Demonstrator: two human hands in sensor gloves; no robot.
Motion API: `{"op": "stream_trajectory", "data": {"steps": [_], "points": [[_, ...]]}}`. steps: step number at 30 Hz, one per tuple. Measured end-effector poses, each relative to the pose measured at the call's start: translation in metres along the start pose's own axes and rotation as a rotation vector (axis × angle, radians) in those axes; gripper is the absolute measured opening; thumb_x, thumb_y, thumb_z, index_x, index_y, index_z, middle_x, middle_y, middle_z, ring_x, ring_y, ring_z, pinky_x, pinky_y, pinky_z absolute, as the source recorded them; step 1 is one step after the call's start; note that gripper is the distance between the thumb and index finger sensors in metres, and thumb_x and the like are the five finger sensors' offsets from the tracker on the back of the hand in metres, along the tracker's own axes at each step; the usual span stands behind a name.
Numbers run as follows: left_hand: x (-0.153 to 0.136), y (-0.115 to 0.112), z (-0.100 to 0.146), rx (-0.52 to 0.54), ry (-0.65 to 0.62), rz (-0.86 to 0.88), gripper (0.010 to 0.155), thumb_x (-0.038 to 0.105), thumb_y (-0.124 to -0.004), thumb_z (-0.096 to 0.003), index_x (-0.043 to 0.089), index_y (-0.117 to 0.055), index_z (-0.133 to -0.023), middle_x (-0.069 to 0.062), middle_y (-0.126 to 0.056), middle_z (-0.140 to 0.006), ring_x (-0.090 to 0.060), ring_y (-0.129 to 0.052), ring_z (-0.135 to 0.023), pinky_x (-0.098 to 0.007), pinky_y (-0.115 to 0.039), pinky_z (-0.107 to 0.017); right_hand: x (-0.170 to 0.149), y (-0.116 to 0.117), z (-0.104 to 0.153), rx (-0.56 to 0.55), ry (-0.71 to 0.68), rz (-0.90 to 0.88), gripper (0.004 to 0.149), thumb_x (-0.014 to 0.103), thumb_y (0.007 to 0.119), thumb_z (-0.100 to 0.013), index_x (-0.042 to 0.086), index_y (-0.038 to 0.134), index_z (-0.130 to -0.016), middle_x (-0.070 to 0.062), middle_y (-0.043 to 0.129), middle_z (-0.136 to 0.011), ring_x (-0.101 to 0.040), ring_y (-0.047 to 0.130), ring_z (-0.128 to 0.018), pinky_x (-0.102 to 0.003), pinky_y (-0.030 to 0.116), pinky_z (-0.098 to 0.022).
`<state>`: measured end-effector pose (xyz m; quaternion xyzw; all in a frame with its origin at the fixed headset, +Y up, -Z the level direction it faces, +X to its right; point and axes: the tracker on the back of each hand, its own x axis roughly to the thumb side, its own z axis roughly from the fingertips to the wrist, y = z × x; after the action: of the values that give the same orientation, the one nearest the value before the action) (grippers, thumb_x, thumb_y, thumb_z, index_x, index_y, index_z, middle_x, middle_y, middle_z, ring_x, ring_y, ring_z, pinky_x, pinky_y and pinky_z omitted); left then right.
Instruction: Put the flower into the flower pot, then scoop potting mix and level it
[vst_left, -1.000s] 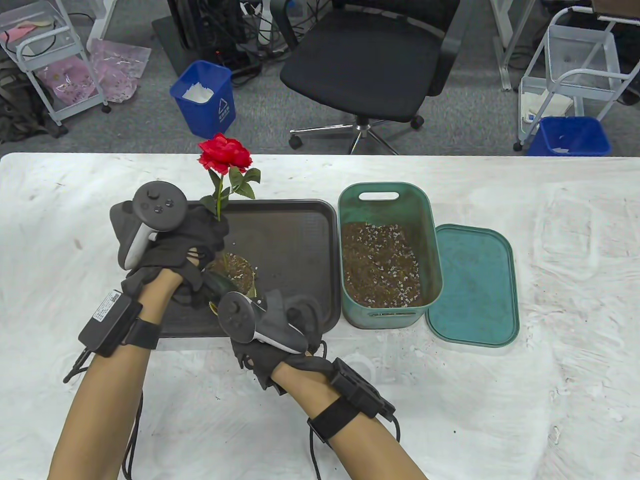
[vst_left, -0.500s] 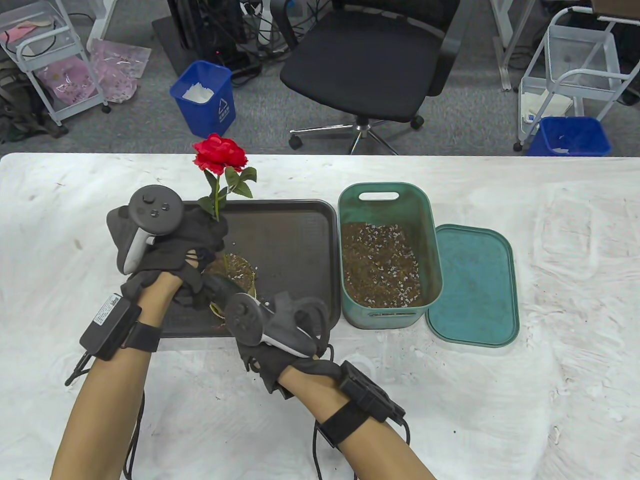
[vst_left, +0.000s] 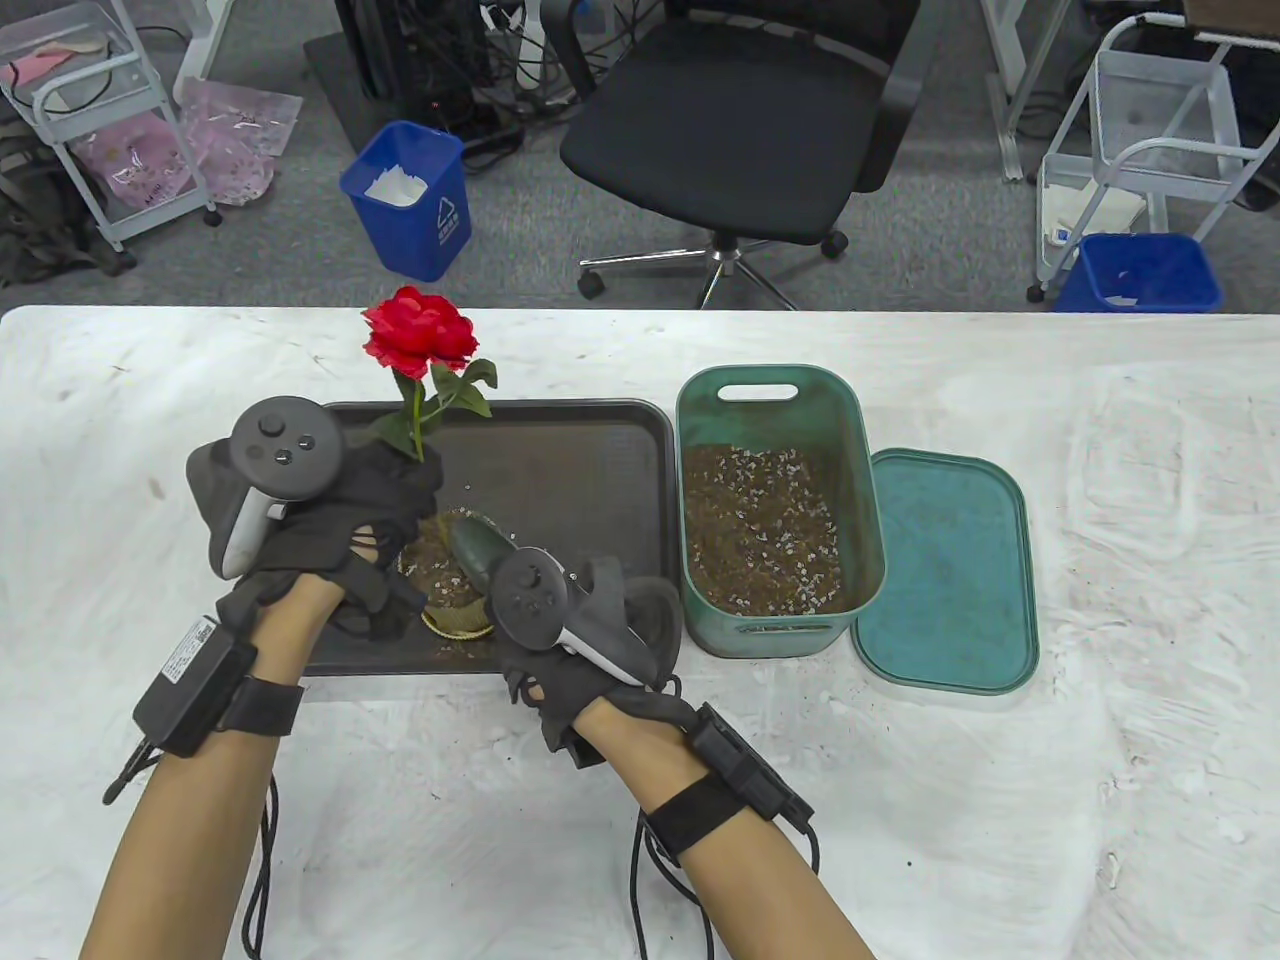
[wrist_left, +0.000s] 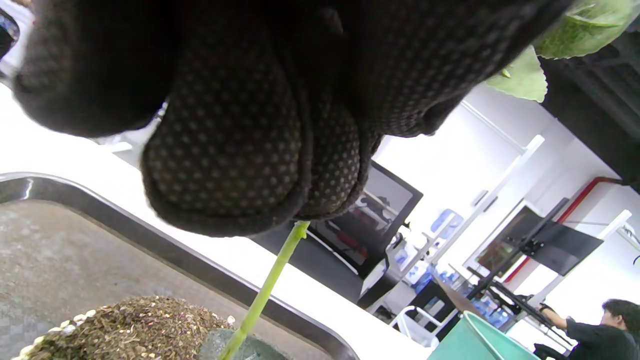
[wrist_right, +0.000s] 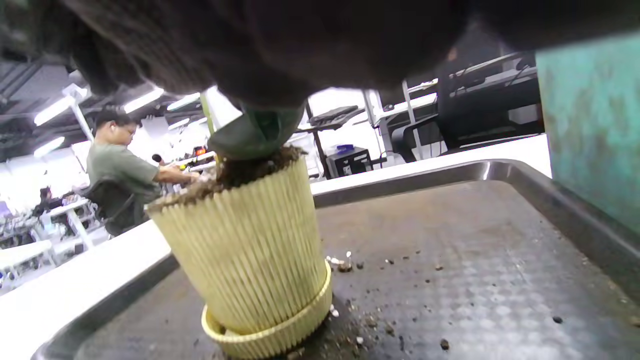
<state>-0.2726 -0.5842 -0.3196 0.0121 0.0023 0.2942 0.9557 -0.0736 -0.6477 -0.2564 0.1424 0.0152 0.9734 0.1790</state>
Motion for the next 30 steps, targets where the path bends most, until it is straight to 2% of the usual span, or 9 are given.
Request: {"op": "stream_trajectory", "data": {"steps": [2,4,6,11,15,20,26,30], "points": [[-0.001,-0.001,0.001,0.003,0.000,0.011,0.043,0.042,-0.090,-0.0355,0.020,-0.098,-0.071,0.002,-0.112,-0.053,-0.019,-0.117,-0.025,-0.038,-0.097,-0.024,0.004,0.000,-0.006,0.090,0.031,0.013,0.046,0.040,0.081,-0.044,0.023,0.071,-0.086,0.002,0.093,-0.025,-0.011,0.091,0.002,-0.034,0.086,0.010],[-0.001,-0.001,0.003,0.006,-0.008,0.018,0.043,0.042,-0.090,-0.0355,0.020,-0.097,-0.072,0.002,-0.112,-0.053,-0.019,-0.117,-0.025,-0.038,-0.097,-0.025,0.011,0.001,-0.010,0.117,0.038,0.081,0.047,0.037,0.087,-0.043,0.023,0.070,-0.085,0.000,0.093,-0.023,-0.011,0.090,0.004,-0.035,0.086,0.011],[-0.001,-0.002,0.005,0.012,-0.019,0.021,0.043,0.042,-0.090,-0.0355,0.020,-0.097,-0.072,0.002,-0.112,-0.054,-0.019,-0.117,-0.026,-0.038,-0.097,-0.025,0.015,0.004,-0.012,0.123,0.046,0.108,0.047,0.035,0.088,-0.042,0.023,0.070,-0.084,-0.001,0.093,-0.022,-0.011,0.090,0.005,-0.034,0.086,0.012],[-0.002,0.000,0.008,0.001,-0.044,0.018,0.043,0.042,-0.090,-0.0356,0.020,-0.097,-0.072,0.003,-0.112,-0.054,-0.019,-0.117,-0.026,-0.038,-0.097,-0.026,0.006,-0.005,-0.013,0.132,0.030,0.025,0.049,0.037,0.085,-0.043,0.021,0.068,-0.086,0.000,0.093,-0.024,-0.011,0.090,0.003,-0.034,0.086,0.010],[-0.004,0.000,0.010,-0.032,-0.082,0.045,0.043,0.042,-0.090,-0.0357,0.021,-0.097,-0.073,0.002,-0.111,-0.056,-0.020,-0.116,-0.029,-0.038,-0.097,-0.027,-0.001,-0.027,-0.027,0.062,-0.083,-0.019,0.049,0.038,0.084,-0.042,0.021,0.069,-0.086,0.001,0.094,-0.025,-0.011,0.091,0.002,-0.034,0.086,0.009],[-0.007,0.003,0.011,-0.078,-0.141,0.050,0.043,0.041,-0.091,-0.0358,0.023,-0.096,-0.074,0.003,-0.110,-0.059,-0.020,-0.116,-0.032,-0.039,-0.096,-0.030,-0.001,-0.034,-0.054,0.162,-0.252,0.124,0.048,0.037,0.076,-0.042,0.025,0.066,-0.088,-0.001,0.094,-0.040,-0.015,0.095,-0.014,-0.037,0.089,-0.005],[-0.012,0.002,0.008,-0.102,-0.161,0.092,0.042,0.041,-0.091,-0.0359,0.024,-0.096,-0.074,0.002,-0.110,-0.059,-0.021,-0.115,-0.033,-0.039,-0.096,-0.031,-0.010,-0.023,-0.075,0.292,-0.300,0.100,0.048,0.034,0.075,-0.040,0.027,0.068,-0.087,-0.003,0.095,-0.044,-0.019,0.097,-0.019,-0.042,0.090,-0.011],[-0.014,0.004,0.008,-0.105,-0.165,0.090,0.042,0.041,-0.091,-0.0359,0.024,-0.096,-0.074,0.002,-0.109,-0.059,-0.021,-0.115,-0.033,-0.039,-0.095,-0.031,-0.013,-0.018,-0.083,0.329,-0.304,0.057,0.046,0.033,0.073,-0.039,0.028,0.071,-0.085,-0.003,0.095,-0.041,-0.020,0.096,-0.016,-0.042,0.089,-0.008]]}}
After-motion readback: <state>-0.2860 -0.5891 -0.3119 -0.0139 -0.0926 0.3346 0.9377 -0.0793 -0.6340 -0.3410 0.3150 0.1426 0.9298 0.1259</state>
